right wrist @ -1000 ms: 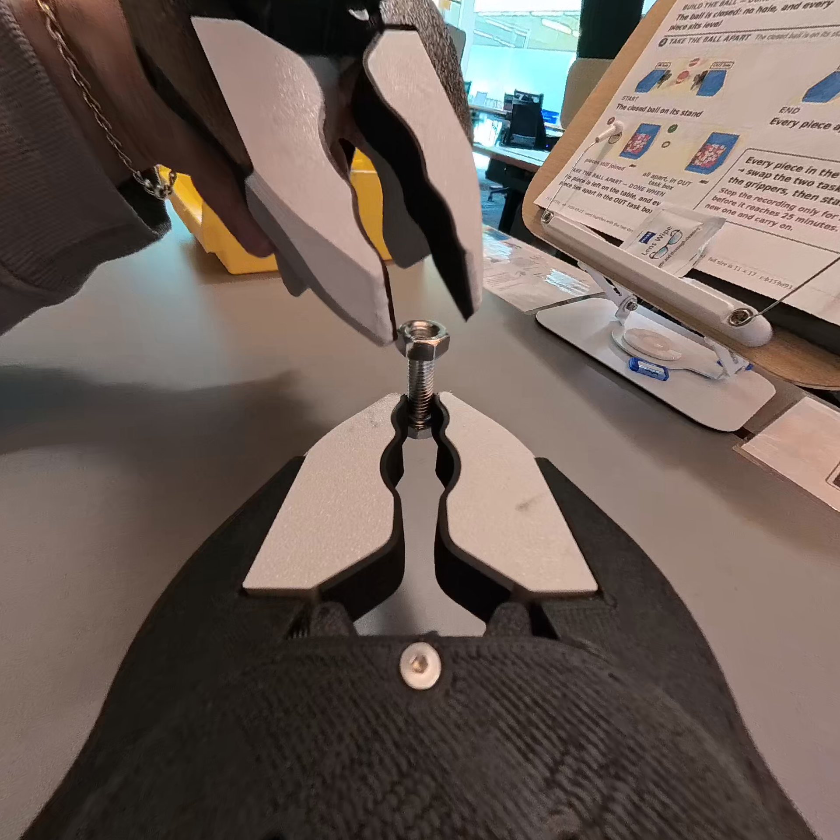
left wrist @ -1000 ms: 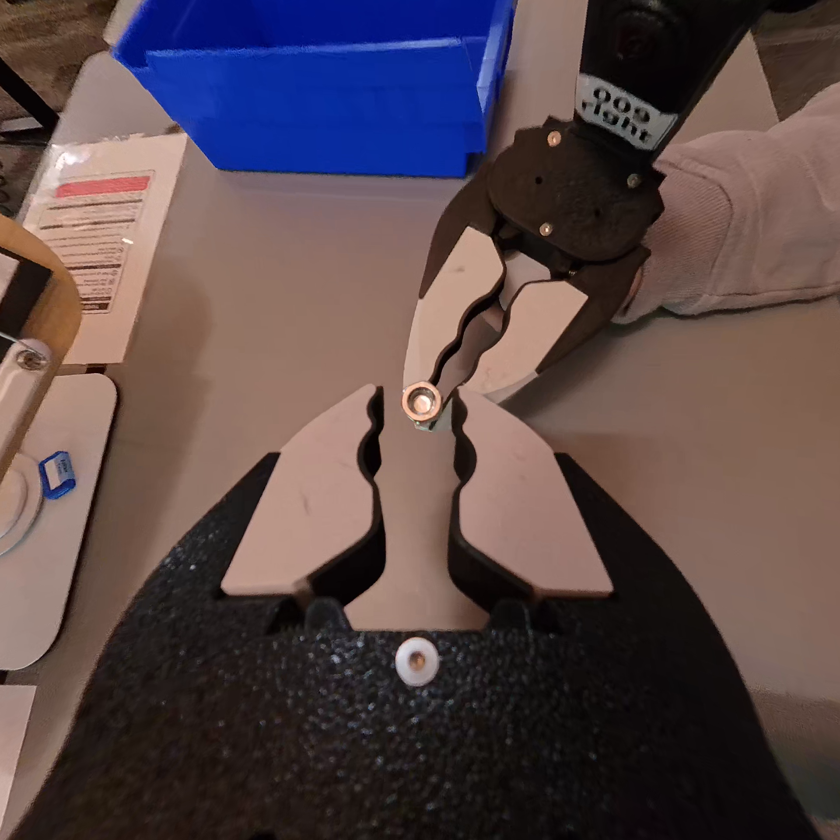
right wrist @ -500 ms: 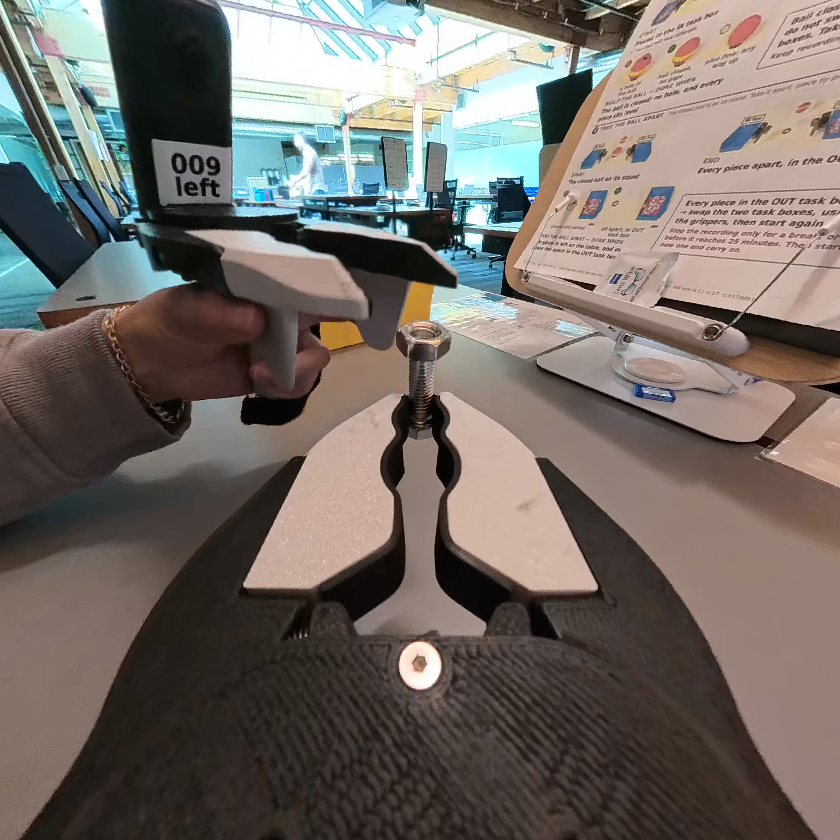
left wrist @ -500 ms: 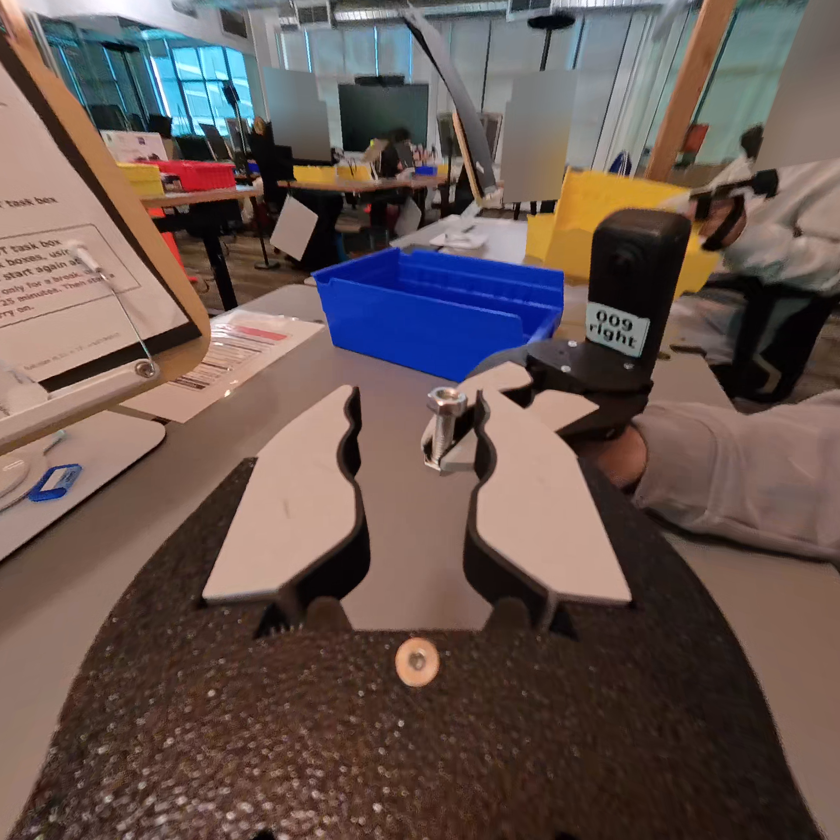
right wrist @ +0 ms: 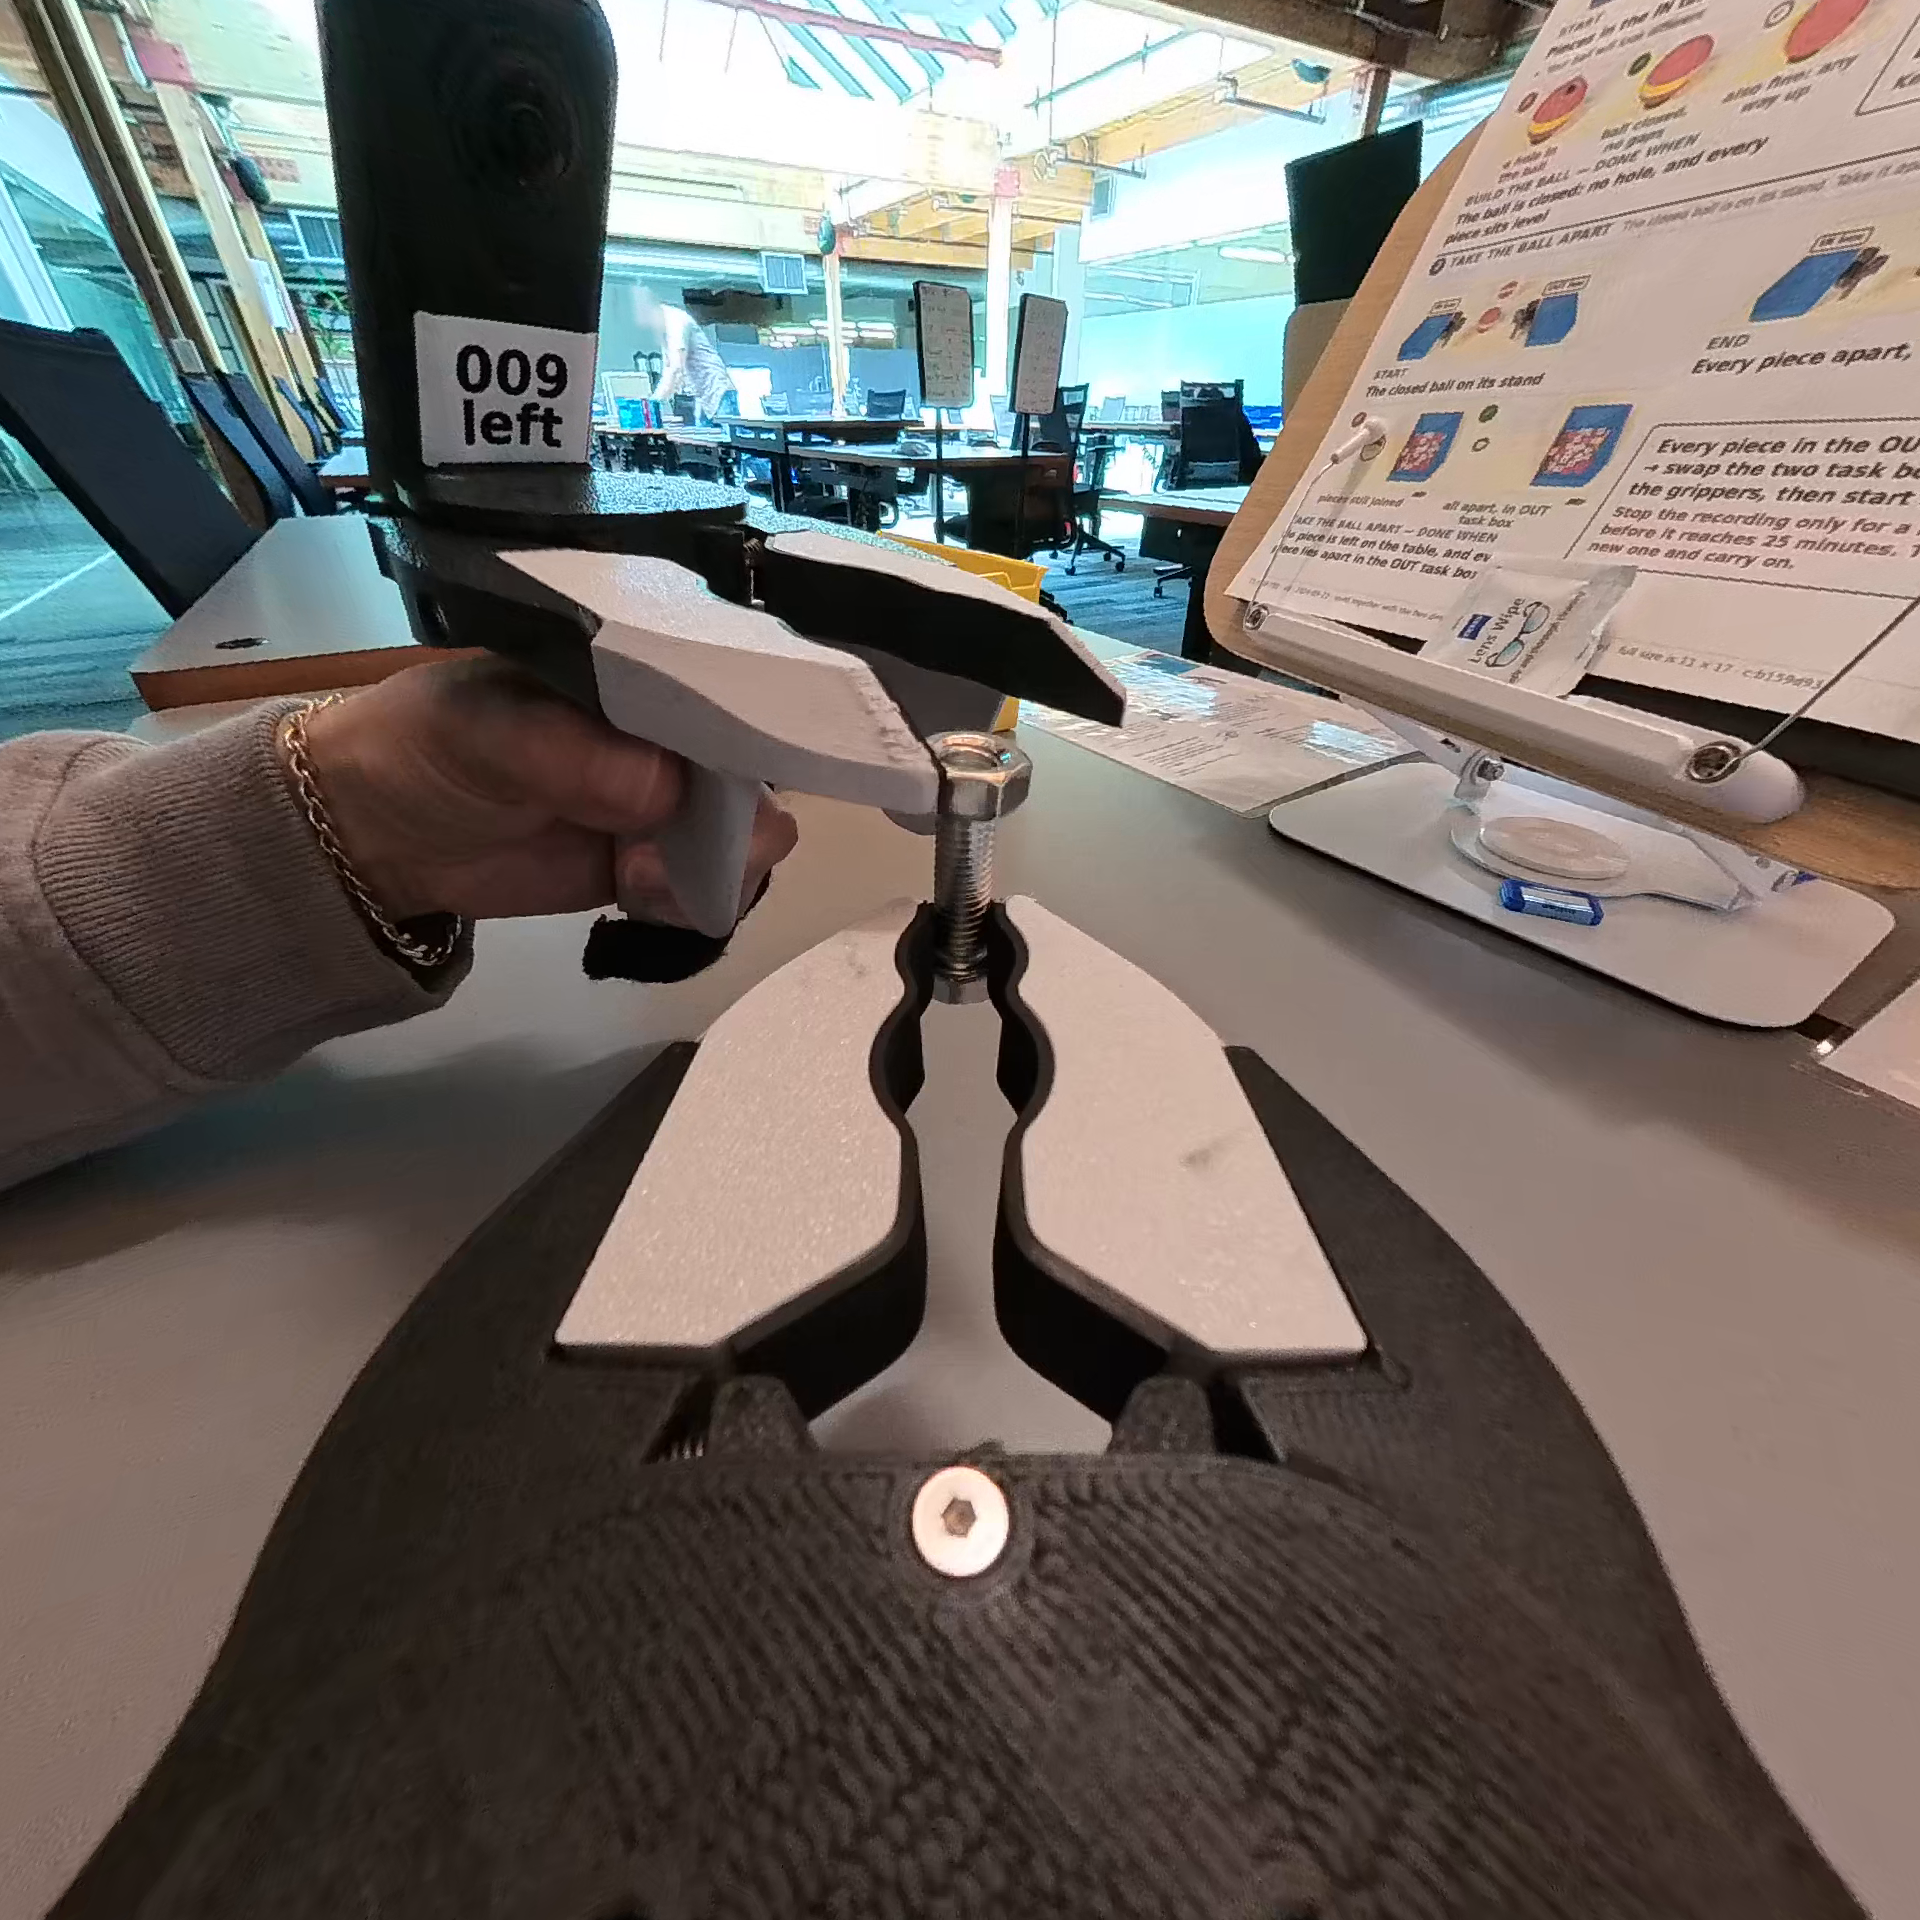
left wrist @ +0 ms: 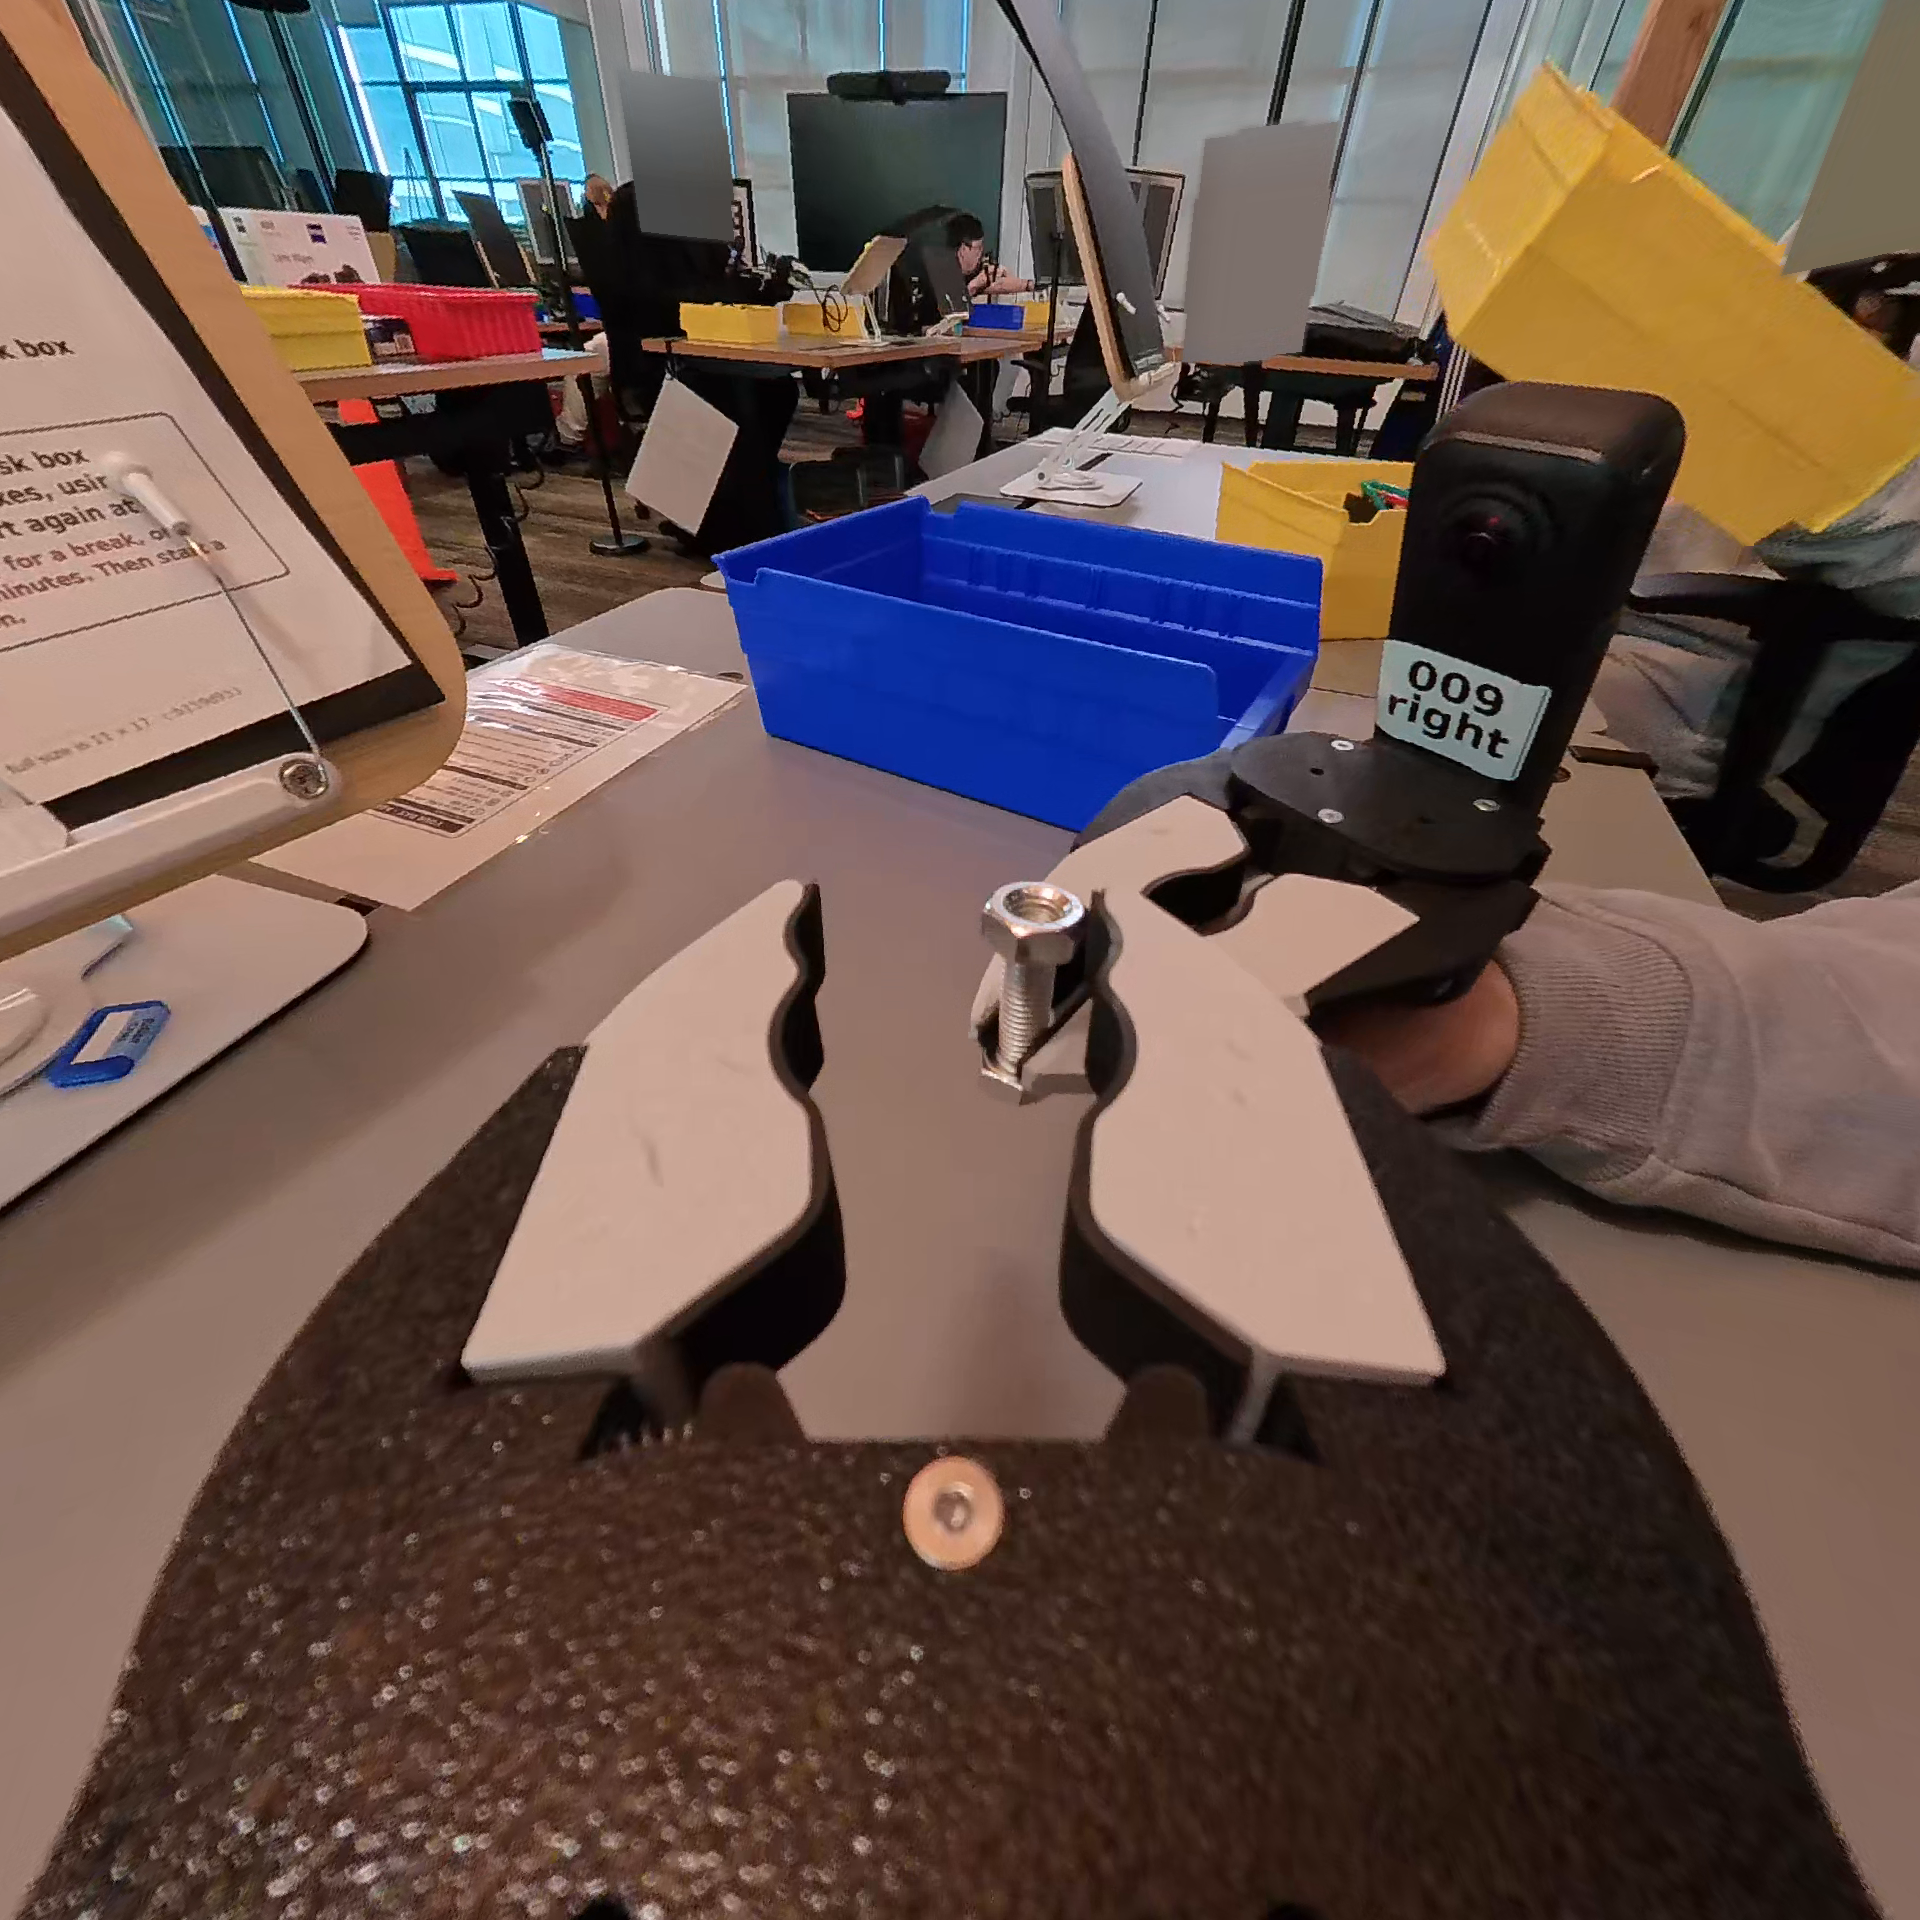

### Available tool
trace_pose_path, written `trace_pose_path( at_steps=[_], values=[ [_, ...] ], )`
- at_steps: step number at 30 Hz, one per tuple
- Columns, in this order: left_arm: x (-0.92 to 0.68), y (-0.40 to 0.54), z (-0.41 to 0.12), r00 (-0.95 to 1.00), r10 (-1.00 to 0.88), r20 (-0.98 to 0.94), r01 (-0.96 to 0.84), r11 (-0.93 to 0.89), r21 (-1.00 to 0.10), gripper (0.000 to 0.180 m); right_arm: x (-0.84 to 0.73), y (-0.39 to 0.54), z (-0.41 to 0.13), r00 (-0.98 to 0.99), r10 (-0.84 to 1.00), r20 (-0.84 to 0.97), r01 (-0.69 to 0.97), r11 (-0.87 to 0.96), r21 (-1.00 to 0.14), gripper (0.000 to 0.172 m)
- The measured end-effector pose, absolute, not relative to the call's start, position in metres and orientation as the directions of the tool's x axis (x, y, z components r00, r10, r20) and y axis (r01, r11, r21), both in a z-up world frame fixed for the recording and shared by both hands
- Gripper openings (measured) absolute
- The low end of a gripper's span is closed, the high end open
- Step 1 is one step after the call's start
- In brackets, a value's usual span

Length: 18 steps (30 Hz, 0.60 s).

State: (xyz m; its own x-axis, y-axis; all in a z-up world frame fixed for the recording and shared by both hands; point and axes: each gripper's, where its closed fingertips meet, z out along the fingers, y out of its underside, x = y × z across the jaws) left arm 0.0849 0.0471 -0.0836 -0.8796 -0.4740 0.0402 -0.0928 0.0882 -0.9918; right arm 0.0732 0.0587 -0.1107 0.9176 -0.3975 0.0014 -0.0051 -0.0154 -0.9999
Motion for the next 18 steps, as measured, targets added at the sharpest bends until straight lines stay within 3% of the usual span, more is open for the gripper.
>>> trace_pose_path(
  at_steps=[18],
  values=[
    [0.080, 0.048, -0.076, -0.891, -0.451, 0.047, -0.076, 0.046, -0.996, 0.050, 0.071, 0.058, -0.109, 0.925, -0.379, -0.017, -0.016, 0.004, -1.000, 0.009]
  ],
)
